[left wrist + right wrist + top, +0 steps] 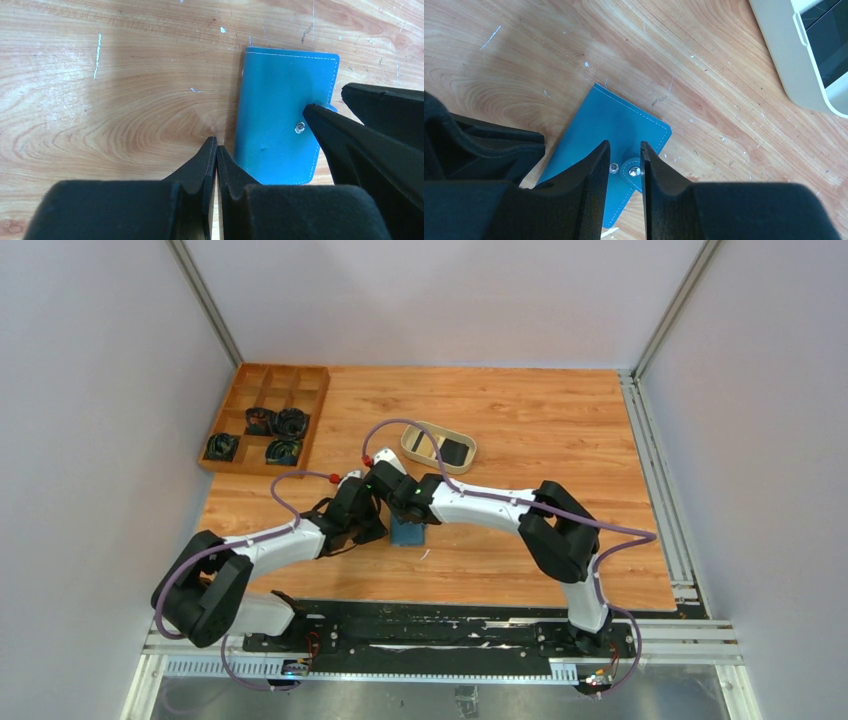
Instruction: Take the credit cards out of the card holder
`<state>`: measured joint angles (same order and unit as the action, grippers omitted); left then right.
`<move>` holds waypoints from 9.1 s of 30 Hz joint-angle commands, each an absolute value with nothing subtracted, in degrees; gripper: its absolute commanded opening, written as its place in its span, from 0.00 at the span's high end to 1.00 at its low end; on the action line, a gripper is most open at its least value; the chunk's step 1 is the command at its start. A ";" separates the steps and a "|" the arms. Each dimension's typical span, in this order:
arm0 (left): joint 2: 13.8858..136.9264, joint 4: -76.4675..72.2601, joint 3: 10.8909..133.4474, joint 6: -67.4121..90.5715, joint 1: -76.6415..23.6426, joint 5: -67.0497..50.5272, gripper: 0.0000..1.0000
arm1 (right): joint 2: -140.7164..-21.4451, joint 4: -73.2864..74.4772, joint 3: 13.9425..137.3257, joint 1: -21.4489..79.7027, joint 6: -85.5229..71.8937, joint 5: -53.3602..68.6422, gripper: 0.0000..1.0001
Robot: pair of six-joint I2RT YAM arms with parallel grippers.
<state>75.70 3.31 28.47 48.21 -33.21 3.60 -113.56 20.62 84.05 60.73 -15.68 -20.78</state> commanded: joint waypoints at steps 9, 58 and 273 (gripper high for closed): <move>74.01 4.08 27.69 47.64 -33.51 4.39 0.91 | -114.37 23.04 78.20 59.46 -18.42 -16.75 0.62; 74.39 4.68 28.40 47.29 -33.50 4.31 0.91 | -105.95 4.85 65.39 60.67 -19.90 -16.30 0.84; 66.81 1.17 18.29 46.32 -20.39 -4.70 0.91 | -124.81 40.10 95.97 64.79 -34.40 -34.24 0.90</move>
